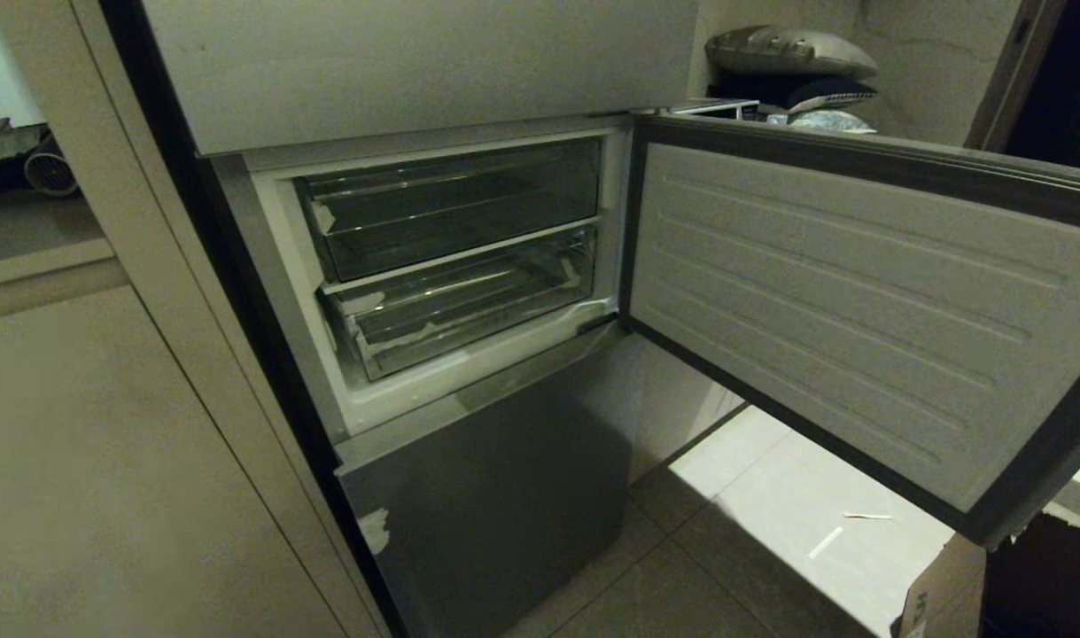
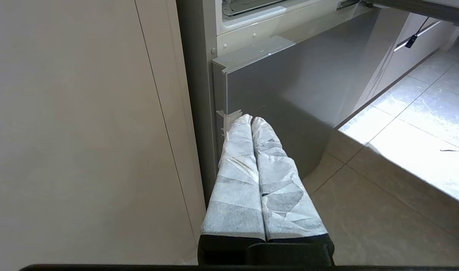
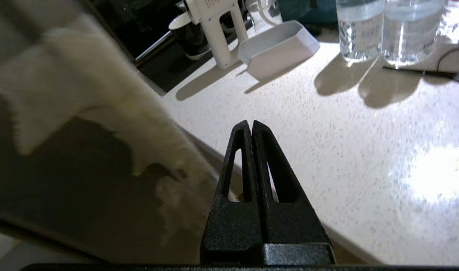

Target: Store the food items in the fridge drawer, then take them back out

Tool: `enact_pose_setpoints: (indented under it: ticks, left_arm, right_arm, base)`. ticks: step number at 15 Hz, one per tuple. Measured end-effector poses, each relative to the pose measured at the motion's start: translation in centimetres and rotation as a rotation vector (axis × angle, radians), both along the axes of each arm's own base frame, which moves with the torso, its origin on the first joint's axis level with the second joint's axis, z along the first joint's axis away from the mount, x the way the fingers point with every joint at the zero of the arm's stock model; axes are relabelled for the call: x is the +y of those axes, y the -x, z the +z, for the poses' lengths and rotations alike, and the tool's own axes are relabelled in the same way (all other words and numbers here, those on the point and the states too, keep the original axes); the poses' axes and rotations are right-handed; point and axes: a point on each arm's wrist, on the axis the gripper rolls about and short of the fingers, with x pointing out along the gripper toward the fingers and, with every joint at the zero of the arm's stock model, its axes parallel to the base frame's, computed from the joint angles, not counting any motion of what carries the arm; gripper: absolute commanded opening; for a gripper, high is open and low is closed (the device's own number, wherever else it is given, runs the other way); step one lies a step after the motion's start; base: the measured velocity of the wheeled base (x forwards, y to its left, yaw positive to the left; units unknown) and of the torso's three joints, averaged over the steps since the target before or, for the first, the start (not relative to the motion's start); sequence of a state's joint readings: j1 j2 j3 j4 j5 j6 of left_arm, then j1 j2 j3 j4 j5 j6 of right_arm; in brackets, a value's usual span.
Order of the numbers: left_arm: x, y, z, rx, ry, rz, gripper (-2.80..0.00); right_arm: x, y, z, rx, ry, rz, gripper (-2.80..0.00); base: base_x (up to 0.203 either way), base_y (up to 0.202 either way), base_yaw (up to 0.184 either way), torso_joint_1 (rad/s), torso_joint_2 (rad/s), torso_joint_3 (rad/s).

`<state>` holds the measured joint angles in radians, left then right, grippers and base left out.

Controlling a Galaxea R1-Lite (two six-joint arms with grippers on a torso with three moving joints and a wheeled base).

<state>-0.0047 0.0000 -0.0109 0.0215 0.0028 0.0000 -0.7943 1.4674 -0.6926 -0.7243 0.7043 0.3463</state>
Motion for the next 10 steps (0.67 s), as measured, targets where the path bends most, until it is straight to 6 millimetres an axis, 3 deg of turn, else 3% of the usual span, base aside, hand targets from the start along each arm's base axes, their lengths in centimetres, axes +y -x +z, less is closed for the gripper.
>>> enact_pose_setpoints:
  ticks: [5, 10]
  left_arm:
    - [0.0, 0.0, 0.0, 0.000, 0.000, 0.000, -2.80]
    - [0.0, 0.0, 0.0, 0.000, 0.000, 0.000, -2.80]
  right_arm:
    - [2.8, 2.8, -0.7, -0.038, 0.031, 0.000, -2.80]
    - [6.4, 5.0, 1.6, -0.230, 0.129, 0.063, -2.80]
  base:
    - [0.000, 0.000, 0.000, 0.000, 0.00, 0.000]
    - [0.000, 0.000, 0.000, 0.000, 0.00, 0.000]
